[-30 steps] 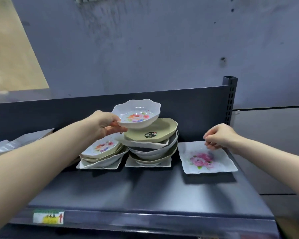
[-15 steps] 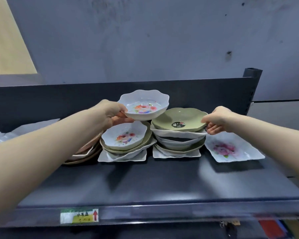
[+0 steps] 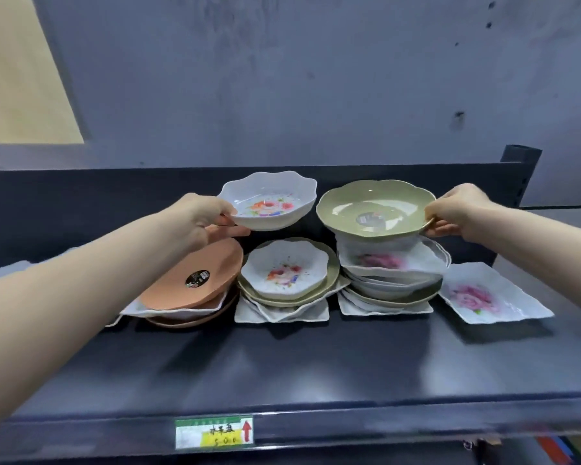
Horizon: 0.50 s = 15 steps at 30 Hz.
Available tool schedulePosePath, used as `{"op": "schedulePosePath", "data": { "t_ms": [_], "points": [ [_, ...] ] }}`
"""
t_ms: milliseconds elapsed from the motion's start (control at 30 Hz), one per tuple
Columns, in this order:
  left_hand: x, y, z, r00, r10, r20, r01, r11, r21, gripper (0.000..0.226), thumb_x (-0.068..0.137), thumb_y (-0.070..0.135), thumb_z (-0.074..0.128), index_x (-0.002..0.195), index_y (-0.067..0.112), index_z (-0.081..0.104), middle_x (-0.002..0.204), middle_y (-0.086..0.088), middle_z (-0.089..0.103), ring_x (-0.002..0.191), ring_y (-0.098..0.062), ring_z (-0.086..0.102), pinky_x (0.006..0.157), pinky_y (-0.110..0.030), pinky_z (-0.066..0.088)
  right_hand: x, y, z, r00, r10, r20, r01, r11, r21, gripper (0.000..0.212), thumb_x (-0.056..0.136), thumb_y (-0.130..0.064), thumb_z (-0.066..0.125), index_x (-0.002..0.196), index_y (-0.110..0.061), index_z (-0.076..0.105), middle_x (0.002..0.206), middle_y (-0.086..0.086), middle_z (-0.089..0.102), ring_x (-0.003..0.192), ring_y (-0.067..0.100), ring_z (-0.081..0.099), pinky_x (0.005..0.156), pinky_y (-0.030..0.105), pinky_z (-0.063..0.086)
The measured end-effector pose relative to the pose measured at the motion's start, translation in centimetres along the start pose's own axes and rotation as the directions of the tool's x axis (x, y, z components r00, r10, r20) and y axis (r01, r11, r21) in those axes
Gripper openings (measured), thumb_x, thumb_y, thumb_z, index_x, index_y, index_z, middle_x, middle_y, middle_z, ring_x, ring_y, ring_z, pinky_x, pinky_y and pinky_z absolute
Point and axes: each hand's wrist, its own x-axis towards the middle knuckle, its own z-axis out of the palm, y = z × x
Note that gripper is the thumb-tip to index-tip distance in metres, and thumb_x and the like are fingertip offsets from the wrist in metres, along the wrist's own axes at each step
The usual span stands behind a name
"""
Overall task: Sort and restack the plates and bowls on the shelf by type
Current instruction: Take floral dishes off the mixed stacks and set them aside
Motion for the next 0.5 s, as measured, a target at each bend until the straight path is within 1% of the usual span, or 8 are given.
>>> {"op": "schedulePosePath", "data": {
  "t_ms": [67,133,233,267,300,367,433,500],
  "points": [
    [0.0,0.6,-1.7,0.999,0.021,-0.03,-0.022,1.0,-0.016,0.035,0.085,-0.011,0.051,0.12,-0.013,0.05,0.086,-0.026,0.062,0.05,-0.031,0.067,0.041,-0.032,0.056,-1.2,-1.7,2.6,0.997,-0.034,0.074,0.036,0.999,-0.014,0.02,0.076,0.015,0.054,0.092,0.016,0.066,0.066,0.021,0.062,0.045,0.026,0.063,0.043,0.029,0.057],
    [-0.1,1.1,-3.5,0.997,0.041,-0.067,-0.043,0.999,-0.025,0.035,0.086,-0.011,0.051,0.121,-0.013,0.049,0.085,-0.024,0.061,0.042,-0.026,0.065,0.04,-0.032,0.056,-2.2,-3.0,5.9,0.987,-0.06,0.148,0.065,0.998,-0.023,0.022,0.076,0.014,0.052,0.092,0.017,0.066,0.063,0.02,0.062,0.045,0.026,0.062,0.049,0.03,0.057],
    [-0.3,1.1,-6.2,0.991,0.061,-0.123,-0.064,0.998,-0.023,0.035,0.086,-0.011,0.05,0.121,-0.014,0.049,0.107,-0.03,0.062,0.062,-0.031,0.066,0.039,-0.03,0.055,-3.2,-4.5,11.4,0.969,-0.079,0.235,0.083,0.996,-0.01,0.024,0.075,0.012,0.05,0.094,0.021,0.061,0.064,0.018,0.057,0.039,0.024,0.056,0.042,0.027,0.053],
    [-0.5,0.9,-7.1,0.988,0.062,-0.143,-0.065,0.998,-0.019,0.034,0.086,-0.011,0.05,0.12,-0.014,0.05,0.112,-0.031,0.061,0.063,-0.032,0.067,0.038,-0.029,0.054,-3.5,-4.9,13.1,0.96,-0.084,0.266,0.087,0.996,0.001,0.022,0.074,0.012,0.05,0.091,0.021,0.06,0.064,0.018,0.054,0.038,0.024,0.054,0.04,0.025,0.05],
    [-0.7,0.7,-7.9,0.985,0.062,-0.16,-0.065,0.998,-0.016,0.031,0.087,-0.012,0.05,0.118,-0.014,0.05,0.111,-0.031,0.06,0.057,-0.031,0.067,0.037,-0.028,0.054,-3.9,-5.4,14.7,0.951,-0.089,0.296,0.088,0.996,0.016,0.018,0.073,0.012,0.05,0.087,0.018,0.061,0.064,0.017,0.053,0.035,0.023,0.053,0.038,0.024,0.049],
    [-1.0,0.3,-9.1,0.982,0.055,-0.182,-0.058,0.998,-0.013,0.03,0.087,-0.011,0.049,0.117,-0.014,0.05,0.096,-0.031,0.061,0.04,-0.028,0.065,0.037,-0.028,0.054,-4.6,-6.1,17.2,0.933,-0.105,0.343,0.099,0.995,0.034,0.01,0.073,0.013,0.051,0.076,0.006,0.058,0.062,0.016,0.053,0.031,0.02,0.051,0.038,0.023,0.047],
    [-0.9,-0.1,-10.5,0.974,0.05,-0.22,-0.053,0.999,-0.007,0.031,0.088,-0.01,0.05,0.119,-0.014,0.049,0.083,-0.026,0.059,0.035,-0.026,0.063,0.038,-0.029,0.055,-5.4,-6.9,19.7,0.902,-0.12,0.415,0.106,0.993,0.057,0.015,0.073,0.011,0.054,0.081,-0.002,0.056,0.065,0.016,0.052,0.038,0.021,0.051,0.049,0.027,0.049],
    [-0.7,-0.3,-11.5,0.969,0.038,-0.245,-0.039,0.999,0.0,0.032,0.088,-0.01,0.05,0.119,-0.014,0.05,0.081,-0.024,0.059,0.035,-0.025,0.063,0.039,-0.028,0.055,-6.1,-7.4,21.2,0.861,-0.129,0.492,0.101,0.991,0.082,0.016,0.076,0.005,0.058,0.09,-0.004,0.057,0.066,0.017,0.055,0.048,0.024,0.056,0.064,0.037,0.052]
  ]
}}
